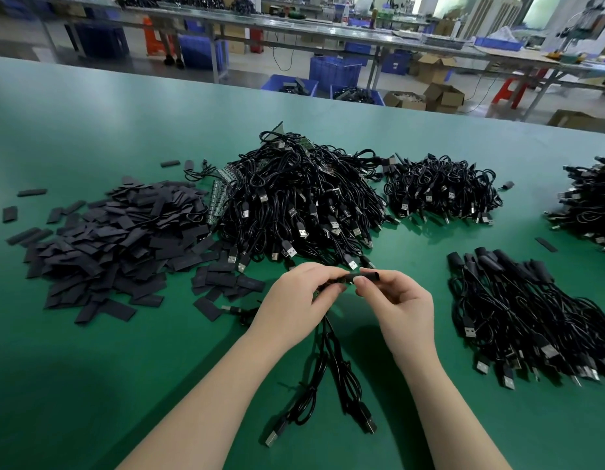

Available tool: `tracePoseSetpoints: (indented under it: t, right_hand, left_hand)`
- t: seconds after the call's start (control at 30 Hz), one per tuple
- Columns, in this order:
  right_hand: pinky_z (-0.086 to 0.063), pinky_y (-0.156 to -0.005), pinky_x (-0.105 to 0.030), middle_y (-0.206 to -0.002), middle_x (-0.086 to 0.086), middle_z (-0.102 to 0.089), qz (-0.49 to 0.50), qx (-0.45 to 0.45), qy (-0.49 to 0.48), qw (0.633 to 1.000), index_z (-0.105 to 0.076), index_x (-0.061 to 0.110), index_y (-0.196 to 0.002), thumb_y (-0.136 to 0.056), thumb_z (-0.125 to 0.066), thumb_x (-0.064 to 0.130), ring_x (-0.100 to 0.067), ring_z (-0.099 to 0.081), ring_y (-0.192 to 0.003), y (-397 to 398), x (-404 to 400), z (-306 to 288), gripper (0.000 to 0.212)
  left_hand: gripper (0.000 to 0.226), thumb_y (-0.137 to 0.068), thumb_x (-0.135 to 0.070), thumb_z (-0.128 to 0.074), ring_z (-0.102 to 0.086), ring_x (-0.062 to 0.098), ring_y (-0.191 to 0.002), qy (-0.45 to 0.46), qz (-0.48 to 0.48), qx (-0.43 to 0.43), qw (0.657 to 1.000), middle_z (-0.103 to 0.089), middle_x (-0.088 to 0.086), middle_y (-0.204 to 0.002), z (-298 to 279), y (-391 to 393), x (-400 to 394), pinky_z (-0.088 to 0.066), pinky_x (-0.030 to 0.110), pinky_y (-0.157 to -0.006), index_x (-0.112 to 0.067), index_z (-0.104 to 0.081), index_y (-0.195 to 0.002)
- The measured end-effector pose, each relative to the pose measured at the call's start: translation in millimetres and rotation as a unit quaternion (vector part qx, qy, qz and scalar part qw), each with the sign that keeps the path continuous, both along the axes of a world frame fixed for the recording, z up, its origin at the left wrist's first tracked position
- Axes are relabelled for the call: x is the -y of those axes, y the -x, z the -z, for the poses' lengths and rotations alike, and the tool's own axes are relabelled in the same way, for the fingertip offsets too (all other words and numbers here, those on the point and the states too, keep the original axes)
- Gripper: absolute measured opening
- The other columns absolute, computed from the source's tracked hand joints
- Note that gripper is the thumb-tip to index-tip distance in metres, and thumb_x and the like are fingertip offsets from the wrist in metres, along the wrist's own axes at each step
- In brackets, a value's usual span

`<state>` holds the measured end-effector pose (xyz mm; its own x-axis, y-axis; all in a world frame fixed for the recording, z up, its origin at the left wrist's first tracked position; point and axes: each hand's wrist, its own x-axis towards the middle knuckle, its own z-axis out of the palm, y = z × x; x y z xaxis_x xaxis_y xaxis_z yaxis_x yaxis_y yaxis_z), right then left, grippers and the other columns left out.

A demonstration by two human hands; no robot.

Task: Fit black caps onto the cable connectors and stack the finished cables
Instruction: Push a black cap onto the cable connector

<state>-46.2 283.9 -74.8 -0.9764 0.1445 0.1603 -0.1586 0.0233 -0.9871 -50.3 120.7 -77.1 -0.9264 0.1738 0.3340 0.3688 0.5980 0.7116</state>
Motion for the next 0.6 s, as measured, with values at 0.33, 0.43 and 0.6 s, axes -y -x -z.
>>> tracePoseSetpoints:
  t: [0.33,0.43,0.6]
  right_hand:
    - [-0.053,-0.071,-0.014,-0.082,0.006,-0.076,0.01,-0.026,-0.036,0.999,-0.076,0.021,-0.085,-0.082,-0.077,0.008,-0.007,-0.071,-0.078,-2.6,-0.8,2.1,0.014]
    - [-0.053,-0.072,-0.015,-0.081,0.005,-0.076,0.012,-0.027,-0.031,0.999,-0.075,0.022,-0.083,-0.083,-0.076,0.007,-0.008,-0.071,-0.077,-1.8,-0.8,1.6,0.016]
    - [-0.053,-0.069,-0.015,-0.077,0.001,-0.075,-0.002,-0.02,-0.024,1.0,-0.076,0.028,-0.079,-0.085,-0.075,0.008,-0.009,-0.069,-0.072,-0.8,-1.5,0.0,0.021]
  left_hand:
    - [0.026,-0.095,-0.027,-0.06,-0.057,0.0,-0.101,-0.013,0.005,0.004,1.0,-0.065,-0.016,-0.107,0.9,-1.2,-0.1,-0.049,0.024,-0.089,-0.031,-0.068,-0.119]
    - [0.026,-0.095,-0.026,-0.06,-0.057,0.0,-0.102,-0.009,0.015,-0.004,1.0,-0.066,-0.015,-0.106,1.1,-1.4,-0.1,-0.05,0.026,-0.088,-0.03,-0.068,-0.12]
    - [0.026,-0.094,-0.026,-0.061,-0.056,-0.001,-0.102,-0.017,0.017,-0.006,1.0,-0.067,-0.017,-0.105,2.4,0.5,0.6,-0.048,0.02,-0.087,-0.03,-0.068,-0.119]
